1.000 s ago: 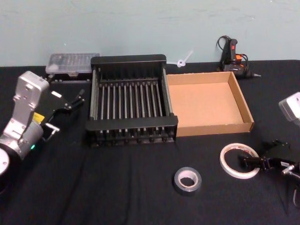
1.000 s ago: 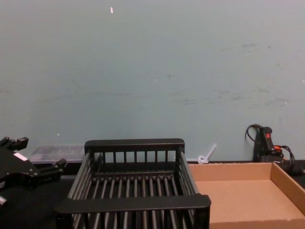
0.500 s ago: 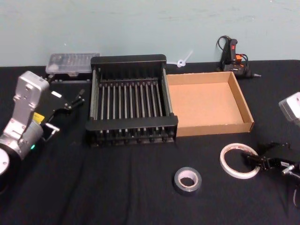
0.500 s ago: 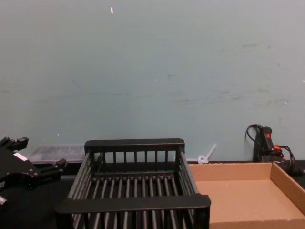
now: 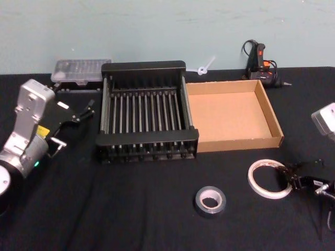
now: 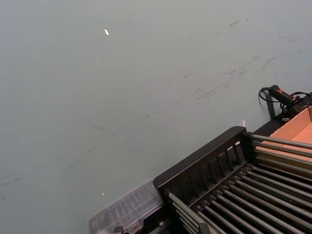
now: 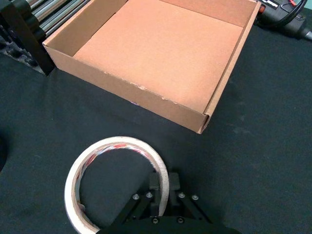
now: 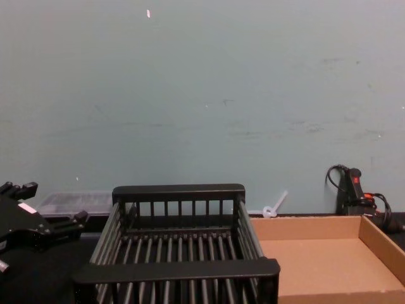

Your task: Pick up the white tape and place it into the black box , Pick up the silver tape and place it into the brown box.

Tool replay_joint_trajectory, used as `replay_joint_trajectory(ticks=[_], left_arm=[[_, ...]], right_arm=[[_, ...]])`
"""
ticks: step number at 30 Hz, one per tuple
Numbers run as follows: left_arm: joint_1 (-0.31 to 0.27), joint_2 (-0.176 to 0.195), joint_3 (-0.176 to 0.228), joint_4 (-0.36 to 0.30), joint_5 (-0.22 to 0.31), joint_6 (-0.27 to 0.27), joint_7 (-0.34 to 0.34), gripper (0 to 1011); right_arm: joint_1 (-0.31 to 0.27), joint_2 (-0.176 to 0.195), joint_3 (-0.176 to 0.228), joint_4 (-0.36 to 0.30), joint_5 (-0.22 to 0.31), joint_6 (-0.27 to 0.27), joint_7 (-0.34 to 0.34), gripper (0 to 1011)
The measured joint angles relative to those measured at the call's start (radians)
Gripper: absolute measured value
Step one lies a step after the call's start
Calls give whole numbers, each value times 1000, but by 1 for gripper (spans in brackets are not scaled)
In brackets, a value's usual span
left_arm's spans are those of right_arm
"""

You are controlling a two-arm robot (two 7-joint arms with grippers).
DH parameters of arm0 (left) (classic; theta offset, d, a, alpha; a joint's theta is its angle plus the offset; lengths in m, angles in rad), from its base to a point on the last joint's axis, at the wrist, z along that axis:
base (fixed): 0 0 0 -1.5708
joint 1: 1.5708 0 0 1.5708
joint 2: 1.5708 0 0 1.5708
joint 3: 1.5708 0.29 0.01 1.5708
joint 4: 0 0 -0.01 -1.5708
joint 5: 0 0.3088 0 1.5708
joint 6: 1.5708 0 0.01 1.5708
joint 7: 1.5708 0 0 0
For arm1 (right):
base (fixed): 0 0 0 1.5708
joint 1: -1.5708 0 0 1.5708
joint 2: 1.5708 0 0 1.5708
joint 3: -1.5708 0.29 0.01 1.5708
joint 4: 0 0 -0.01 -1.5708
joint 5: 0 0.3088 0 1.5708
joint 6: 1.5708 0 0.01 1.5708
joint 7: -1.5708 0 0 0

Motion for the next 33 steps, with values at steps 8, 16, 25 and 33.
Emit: replay_joint_trajectory(ticks=[8,16,25,33], left_arm=[[0,0,0,0,0,0,0,1001],[0,0,0,0,0,0,0,1001],[0,0,0,0,0,0,0,1002],[0,0,0,0,0,0,0,1001]], right_arm=[[0,0,0,0,0,0,0,98],[0,0,0,0,0,0,0,98],[0,0,0,0,0,0,0,97],[-7,-10,24,-16,7,0,-13,98]])
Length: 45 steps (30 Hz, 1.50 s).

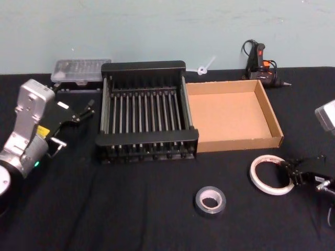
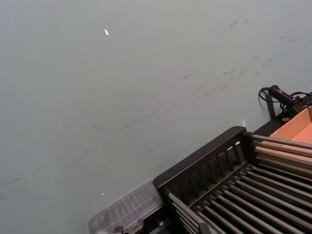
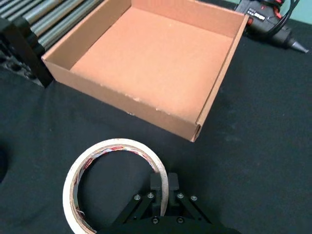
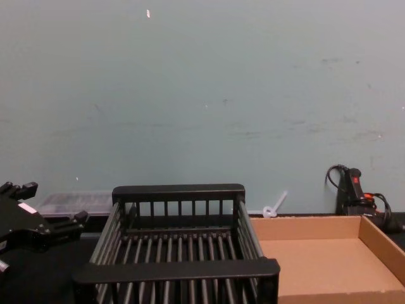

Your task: Pick up the white tape and place it into the black box , Pick up the silver tape and place it into the brown box.

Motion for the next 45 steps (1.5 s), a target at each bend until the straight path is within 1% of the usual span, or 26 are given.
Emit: replay_joint_trajectory(ticks=[10,15,17,19,22,26,30,32,35,36,40,41,45], left_arm=[[0,0,0,0,0,0,0,1002],[0,0,0,0,0,0,0,1001],[0,0,0,0,0,0,0,1001],[0,0,0,0,0,0,0,1001],[0,0,0,0,0,0,0,1001],[0,0,0,0,0,0,0,1001],[0,0,0,0,0,0,0,1001],[0,0,0,0,0,0,0,1001],[0,0,0,0,0,0,0,1001],[0,0,0,0,0,0,0,1001],[0,0,0,0,0,0,0,1002],[0,0,0,0,0,0,0,1002],[0,0,0,0,0,0,0,1001]], right_arm=[[14,-16,16,-16,15,-10,-4,98],[44,-31,19,-18,19,-27,-10,97],[48,-32,18,-16,19,-29,-10,98],[65,-38,14,-11,19,-34,-10,98],[100,-51,4,4,18,-42,-7,97],[130,-61,-7,21,17,-47,-3,97],[182,-75,-32,49,7,-57,5,98],[198,-80,-40,58,3,-61,9,98],[237,-94,-65,77,-8,-71,18,98],[237,-94,-65,77,-8,-71,18,97],[273,-109,-93,94,-21,-81,32,98],[286,-115,-105,100,-26,-84,38,97],[313,-131,-133,109,-35,-92,52,97]])
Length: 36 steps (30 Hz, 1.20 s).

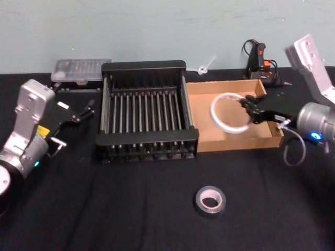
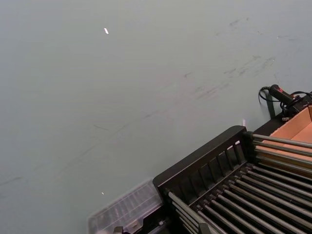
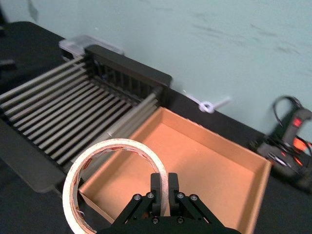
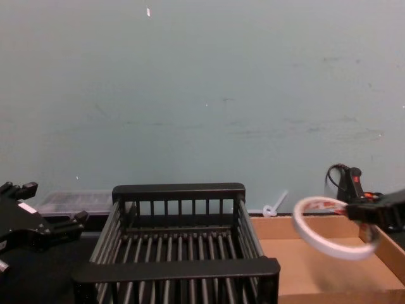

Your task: Pick up the white tape and place it into the black box , Pick up the silver tape and place it into the brown box.

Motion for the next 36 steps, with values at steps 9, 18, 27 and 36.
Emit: replay_joint_trajectory(ticks=[9,18,27,36], left_arm=[[0,0,0,0,0,0,0,1001],[0,0,0,0,0,0,0,1001],[0,0,0,0,0,0,0,1001],[0,0,0,0,0,0,0,1002]], right_arm=[[68,-54,-67,38,-18,-20,29,97],[125,-97,-119,86,-39,-29,44,97],[180,-147,-161,156,-59,-48,60,97],[230,-196,-191,226,-81,-70,71,98]])
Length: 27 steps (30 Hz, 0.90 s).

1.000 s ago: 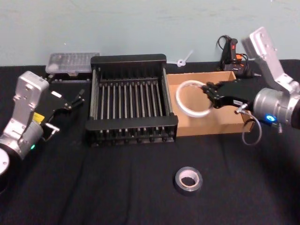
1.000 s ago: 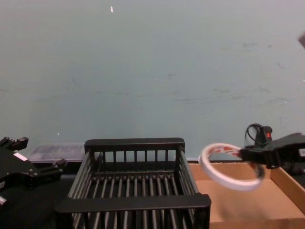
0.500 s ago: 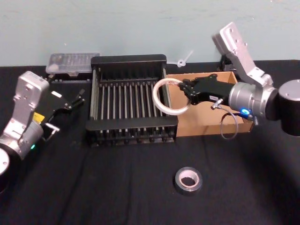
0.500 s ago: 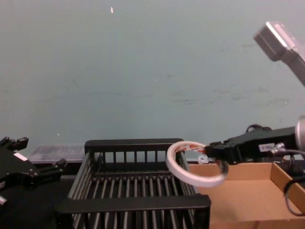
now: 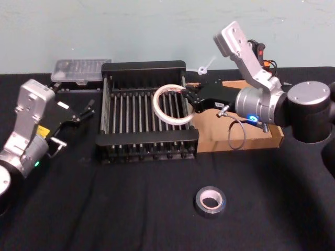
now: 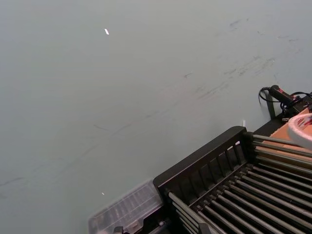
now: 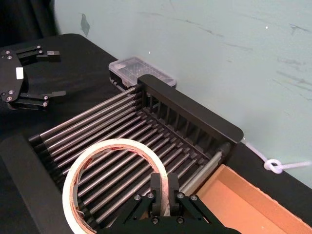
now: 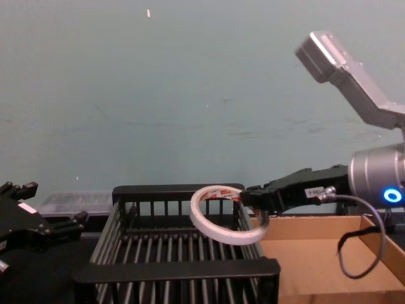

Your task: Pick up the white tape and place it into the black box , Pick up the silver tape and place it into the brown box.

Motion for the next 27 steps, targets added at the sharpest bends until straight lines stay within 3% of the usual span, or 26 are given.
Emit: replay_joint_trajectory(ticks=[6,25,27], left_arm=[[0,0,0,0,0,0,0,1001],[0,0,0,0,0,0,0,1001],[0,0,0,0,0,0,0,1001]], right_arm=[[17,-24,-7,33,-12,-18,-4,98],[13,-17,-5,24,-9,-12,-4,98],[13,-17,-5,24,-9,-12,-4,133]])
